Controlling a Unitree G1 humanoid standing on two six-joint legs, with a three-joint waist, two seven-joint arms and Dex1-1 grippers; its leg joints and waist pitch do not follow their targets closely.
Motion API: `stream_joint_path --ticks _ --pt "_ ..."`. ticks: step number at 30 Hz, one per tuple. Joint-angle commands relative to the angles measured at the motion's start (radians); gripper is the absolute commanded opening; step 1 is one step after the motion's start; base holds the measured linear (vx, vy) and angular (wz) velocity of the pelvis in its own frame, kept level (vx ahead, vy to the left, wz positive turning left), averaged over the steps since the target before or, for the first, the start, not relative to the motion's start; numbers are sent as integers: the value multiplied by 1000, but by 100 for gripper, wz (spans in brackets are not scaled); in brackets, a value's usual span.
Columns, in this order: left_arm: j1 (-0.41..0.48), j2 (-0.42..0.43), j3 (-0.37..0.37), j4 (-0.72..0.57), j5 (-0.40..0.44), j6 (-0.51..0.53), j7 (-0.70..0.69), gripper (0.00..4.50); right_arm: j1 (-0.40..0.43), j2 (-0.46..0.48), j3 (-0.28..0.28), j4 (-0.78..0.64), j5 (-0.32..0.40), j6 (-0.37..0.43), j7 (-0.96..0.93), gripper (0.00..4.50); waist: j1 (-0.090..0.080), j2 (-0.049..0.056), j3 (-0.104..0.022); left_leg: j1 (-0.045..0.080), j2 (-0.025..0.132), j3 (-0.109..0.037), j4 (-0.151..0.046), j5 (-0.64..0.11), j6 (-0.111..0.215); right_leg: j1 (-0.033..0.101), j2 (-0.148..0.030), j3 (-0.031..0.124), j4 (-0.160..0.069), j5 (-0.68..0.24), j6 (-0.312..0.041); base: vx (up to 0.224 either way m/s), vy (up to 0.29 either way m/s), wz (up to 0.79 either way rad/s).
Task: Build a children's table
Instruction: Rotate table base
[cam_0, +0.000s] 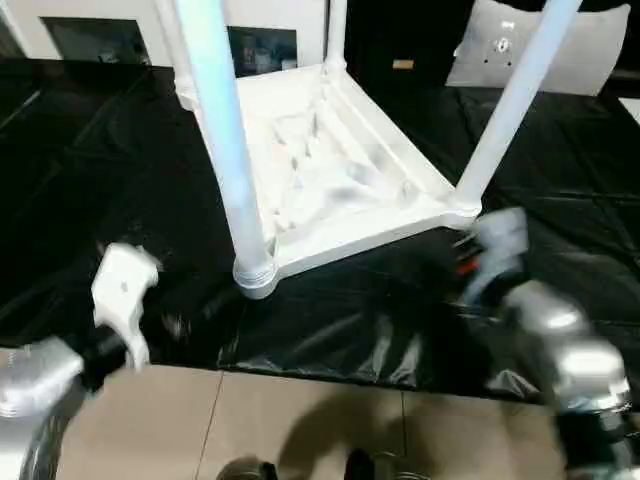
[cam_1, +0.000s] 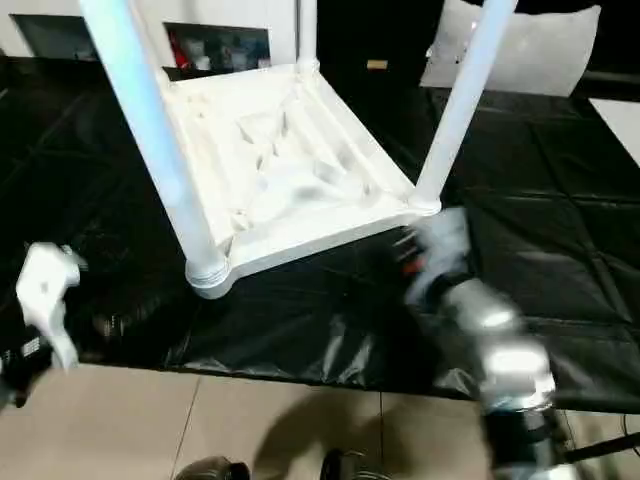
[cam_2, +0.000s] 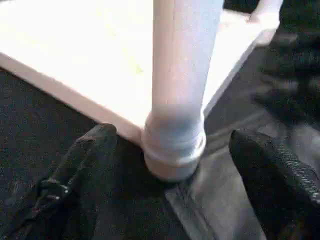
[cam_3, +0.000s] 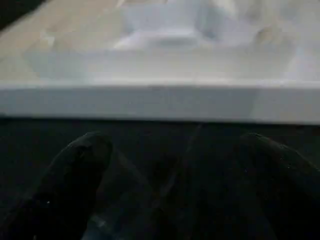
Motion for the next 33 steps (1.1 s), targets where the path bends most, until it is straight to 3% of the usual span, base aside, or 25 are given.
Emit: stream_joint_path --ticks 1,3,4,5,7,11,12,15,18,21,23,25,29,33 --pt "-41 -7 -22 36 -24 4 9 431 -9 10 17 -2 -26 23 -30 450 1 9 -65 0 112 -55 -81 -66 85 59 -132 107 -81 -292 -105 0 0 0" --pt "-63 -6 -35 58 -13 -3 12 440 -18 17 20 9 -32 31 -44 450 0 11 -67 2 112 -56 -81 -60 84 57 -129 107 -78 -278 -105 0 0 0" --pt "-151 -14 -77 153 18 -33 14 446 -54 55 25 63 -62 42 -104 450 -1 11 -67 2 110 -57 -81 -57 81 57 -130 106 -78 -277 -103 0 0 0" --pt "-151 -14 -77 153 18 -33 14 446 -54 55 25 63 -62 42 -104 450 -1 11 -67 2 110 -57 -81 -57 81 57 -130 106 -78 -277 -103 0 0 0" --pt "-204 -36 -87 195 7 -32 12 446 -76 77 33 103 -76 45 -130 450 1 12 -71 1 110 -56 -78 -50 65 63 -137 108 -75 -264 -109 0 0 0" --pt "-279 -75 -110 253 -41 -29 -18 446 -127 113 42 199 -97 11 -166 450 1 12 -76 -3 112 -55 -76 -17 66 66 -141 110 -68 -211 -131 0 0 0" --pt "-295 -85 -123 265 -63 -23 -34 446 -147 122 41 232 -103 -1 -176 450 2 18 -77 -3 115 -57 -75 -7 67 67 -142 110 -61 -186 -143 0 0 0" --pt "-306 -95 -142 271 -85 -19 -54 446 -175 134 33 275 -109 -19 -191 450 0 14 -78 -1 114 -53 -74 -3 72 66 -141 111 -59 -166 -155 0 0 0" --pt "-266 -100 -192 194 -162 49 -121 446 -213 149 26 327 -118 -40 -204 450 2 13 -81 0 118 -52 -74 5 67 68 -142 111 -55 -168 -163 0 0 0" --pt "-218 -99 -231 110 -224 110 -139 446 -217 150 27 331 -121 -51 -201 450 -6 7 -83 -10 120 -55 -74 11 72 76 -144 111 -47 -142 -168 0 0 0" --pt "-201 -97 -253 80 -247 129 -143 446 -217 149 28 334 -124 -57 -200 450 -14 9 -83 -7 120 -55 -74 9 74 73 -142 111 -48 -142 -171 0 0 0" --pt "-192 -105 -291 51 -256 143 -138 446 -217 144 29 338 -130 -66 -198 450 -26 5 -82 -9 116 -53 -75 -12 73 75 -140 112 -53 -170 -170 0 0 0" --pt "-195 -126 -330 21 -266 167 -128 446 -220 138 29 344 -145 -76 -201 450 -40 1 -79 -12 108 -51 -72 -64 62 78 -139 109 -71 -291 -133 0 0 0" --pt "-208 -148 -363 22 -246 162 -105 446 -212 129 31 327 -154 -72 -195 450 -40 1 -82 -1 102 -48 -67 -102 48 68 -134 106 -87 -394 -95 0 0 0"
